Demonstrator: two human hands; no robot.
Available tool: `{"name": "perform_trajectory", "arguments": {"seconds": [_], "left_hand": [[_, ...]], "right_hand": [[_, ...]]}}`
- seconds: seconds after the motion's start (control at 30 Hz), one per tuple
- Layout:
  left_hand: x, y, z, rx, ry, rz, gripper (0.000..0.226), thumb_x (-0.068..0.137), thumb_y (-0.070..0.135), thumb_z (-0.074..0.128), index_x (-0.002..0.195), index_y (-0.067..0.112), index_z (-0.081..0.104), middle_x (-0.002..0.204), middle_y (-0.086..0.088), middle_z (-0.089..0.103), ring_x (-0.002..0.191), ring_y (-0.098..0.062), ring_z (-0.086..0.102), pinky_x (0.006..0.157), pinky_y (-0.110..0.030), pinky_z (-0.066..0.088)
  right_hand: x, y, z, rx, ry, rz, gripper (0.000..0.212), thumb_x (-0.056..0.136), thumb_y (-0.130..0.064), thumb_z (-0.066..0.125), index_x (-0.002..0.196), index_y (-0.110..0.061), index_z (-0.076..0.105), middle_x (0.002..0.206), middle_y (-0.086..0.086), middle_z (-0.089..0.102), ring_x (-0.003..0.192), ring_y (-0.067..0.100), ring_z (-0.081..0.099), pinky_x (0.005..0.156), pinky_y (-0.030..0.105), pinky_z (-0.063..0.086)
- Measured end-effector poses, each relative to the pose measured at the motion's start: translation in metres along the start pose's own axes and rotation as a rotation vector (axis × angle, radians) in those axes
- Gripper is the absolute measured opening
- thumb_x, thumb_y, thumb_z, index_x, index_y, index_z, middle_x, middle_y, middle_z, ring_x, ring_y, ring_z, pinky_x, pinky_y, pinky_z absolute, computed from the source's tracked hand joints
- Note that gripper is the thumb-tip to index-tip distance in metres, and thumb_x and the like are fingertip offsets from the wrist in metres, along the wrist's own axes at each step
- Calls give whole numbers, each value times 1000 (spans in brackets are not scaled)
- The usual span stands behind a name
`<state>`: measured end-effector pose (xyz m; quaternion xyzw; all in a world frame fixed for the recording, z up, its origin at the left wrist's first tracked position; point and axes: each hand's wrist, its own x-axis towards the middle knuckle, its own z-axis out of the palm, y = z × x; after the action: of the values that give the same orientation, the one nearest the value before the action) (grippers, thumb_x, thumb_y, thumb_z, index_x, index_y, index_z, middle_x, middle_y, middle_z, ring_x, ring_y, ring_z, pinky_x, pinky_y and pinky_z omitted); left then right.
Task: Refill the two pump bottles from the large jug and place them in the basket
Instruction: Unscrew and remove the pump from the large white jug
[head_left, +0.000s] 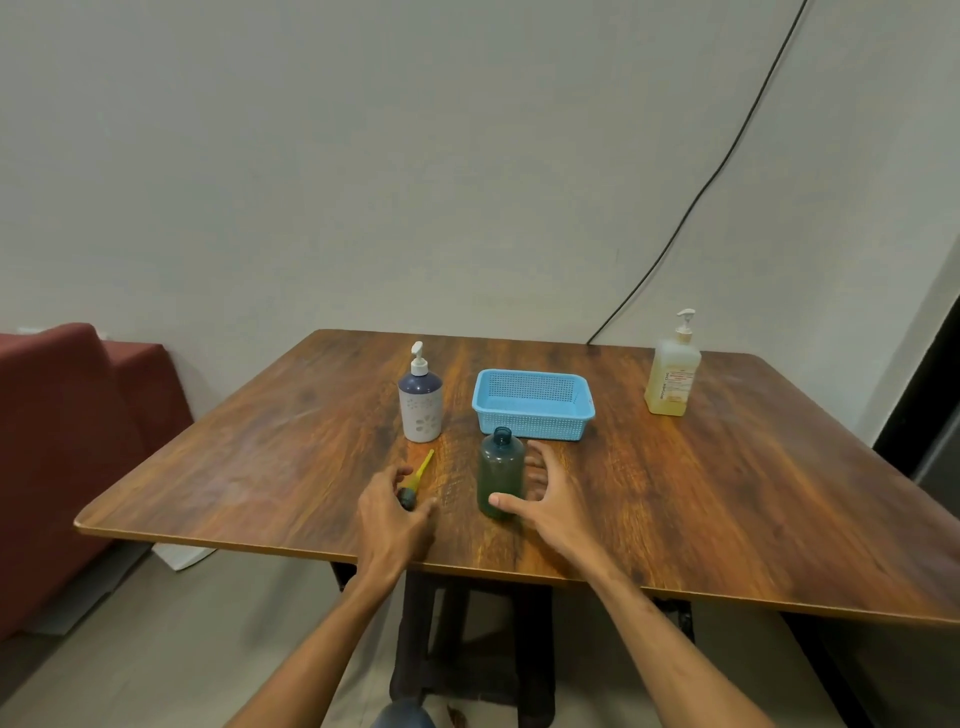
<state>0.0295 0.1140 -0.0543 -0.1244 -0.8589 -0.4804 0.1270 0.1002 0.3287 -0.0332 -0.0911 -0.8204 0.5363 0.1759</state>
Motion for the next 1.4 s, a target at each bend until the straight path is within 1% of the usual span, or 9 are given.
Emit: {"name": "perform_trajectory", "arguments": {"seconds": [0.27, 0.37, 0.67, 0.83, 0.9, 1.07, 1.17, 1.27, 1.4], "left_hand": [[8, 107, 13, -215, 90, 329, 40, 83, 17, 79, 119, 21, 61, 121, 6, 63, 111, -10, 60, 94, -19, 49], [14, 155, 40, -296, 13, 350, 39, 85, 19, 78, 122, 17, 64, 121, 7, 63, 109, -7, 59, 88, -5, 47], [49, 222, 171, -500, -333, 131, 44, 80, 23, 83, 120, 17, 65, 118, 4, 68, 108, -11, 64, 95, -31, 56], [91, 231, 256, -471, -402, 32, 58, 80, 25, 83, 131, 19, 57, 129, 0, 62, 118, -17, 60, 100, -34, 53], [102, 233, 268, -465, -375, 8, 64, 80, 24, 83, 136, 21, 52, 135, -3, 60, 122, -19, 58, 104, -38, 51], [143, 242, 331, -482, -379, -19, 85, 82, 25, 81, 153, 22, 34, 154, -6, 44, 139, -24, 45, 114, -43, 41], [162, 247, 354, -481, -417, 29, 93, 84, 26, 79, 158, 21, 23, 160, -6, 35, 144, -24, 38, 112, -36, 36], [180, 249, 372, -475, -490, 99, 94, 86, 31, 76, 159, 20, 18, 159, -5, 36, 141, -25, 42, 105, -29, 38], [190, 241, 384, -511, -532, 133, 82, 80, 44, 74, 152, 25, 39, 141, 0, 57, 122, -19, 61, 98, -48, 55]], "right_hand": [[4, -17, -55, 42, 209, -96, 71, 80, -40, 78, 142, -34, 43, 138, -10, 51, 122, 7, 50, 101, 34, 48], [12, -21, -86, 66, 292, -117, 58, 84, -30, 76, 136, -25, 51, 129, -5, 58, 117, 8, 55, 91, 20, 49], [65, 19, -172, 3, 518, -52, 49, 79, -24, 81, 122, -22, 57, 118, -4, 63, 108, 11, 59, 92, 39, 53], [120, 57, -217, -1, 529, 25, 55, 82, -12, 78, 129, -12, 51, 119, 1, 62, 110, 16, 60, 74, 5, 45], [131, 60, -225, -18, 515, 25, 56, 82, -8, 77, 130, -11, 49, 114, -5, 58, 109, 12, 57, 71, 2, 42], [189, 99, -252, -35, 421, 109, 97, 70, -21, 88, 148, -23, 31, 137, -4, 52, 123, 14, 51, 102, 36, 46], [219, 118, -260, 16, 356, 117, 104, 62, -16, 90, 146, -30, 31, 121, -11, 61, 106, 10, 63, 90, 43, 56], [237, 123, -262, 78, 299, 94, 94, 71, 3, 81, 146, -27, 32, 113, -11, 62, 93, 6, 67, 75, 30, 60], [245, 124, -261, 89, 307, 61, 82, 78, 8, 72, 142, -31, 38, 107, -2, 67, 86, 12, 71, 66, 30, 60]]}}
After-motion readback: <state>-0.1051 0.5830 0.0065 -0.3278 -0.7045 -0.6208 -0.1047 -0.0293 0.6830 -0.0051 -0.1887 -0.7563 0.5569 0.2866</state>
